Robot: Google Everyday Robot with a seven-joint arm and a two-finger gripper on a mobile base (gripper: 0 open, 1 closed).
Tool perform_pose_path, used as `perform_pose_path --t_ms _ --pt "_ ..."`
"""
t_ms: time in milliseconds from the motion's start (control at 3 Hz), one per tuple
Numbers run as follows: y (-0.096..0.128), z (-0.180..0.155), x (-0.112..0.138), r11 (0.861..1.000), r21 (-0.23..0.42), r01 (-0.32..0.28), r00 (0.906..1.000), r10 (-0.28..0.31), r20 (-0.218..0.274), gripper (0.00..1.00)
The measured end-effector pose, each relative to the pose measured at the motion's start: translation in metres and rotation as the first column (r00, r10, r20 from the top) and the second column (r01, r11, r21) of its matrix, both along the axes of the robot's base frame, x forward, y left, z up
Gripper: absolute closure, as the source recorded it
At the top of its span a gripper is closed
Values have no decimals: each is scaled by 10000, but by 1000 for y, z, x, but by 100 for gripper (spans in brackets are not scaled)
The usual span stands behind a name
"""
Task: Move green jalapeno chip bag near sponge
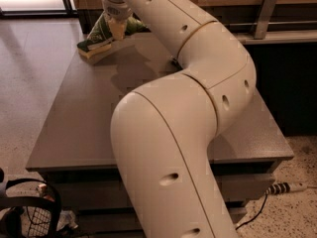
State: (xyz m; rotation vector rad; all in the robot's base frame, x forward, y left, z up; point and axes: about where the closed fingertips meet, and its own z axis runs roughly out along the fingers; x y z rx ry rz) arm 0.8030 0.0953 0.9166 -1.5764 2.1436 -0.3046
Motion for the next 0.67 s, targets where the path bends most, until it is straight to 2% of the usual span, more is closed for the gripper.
perform_pose_path --t_ms 333,667 --pt "1 -4 1 10000 -20 -4 10000 4 -31 27" --pt "2 -9 2 10000 -52 -17 10000 17 -79 0"
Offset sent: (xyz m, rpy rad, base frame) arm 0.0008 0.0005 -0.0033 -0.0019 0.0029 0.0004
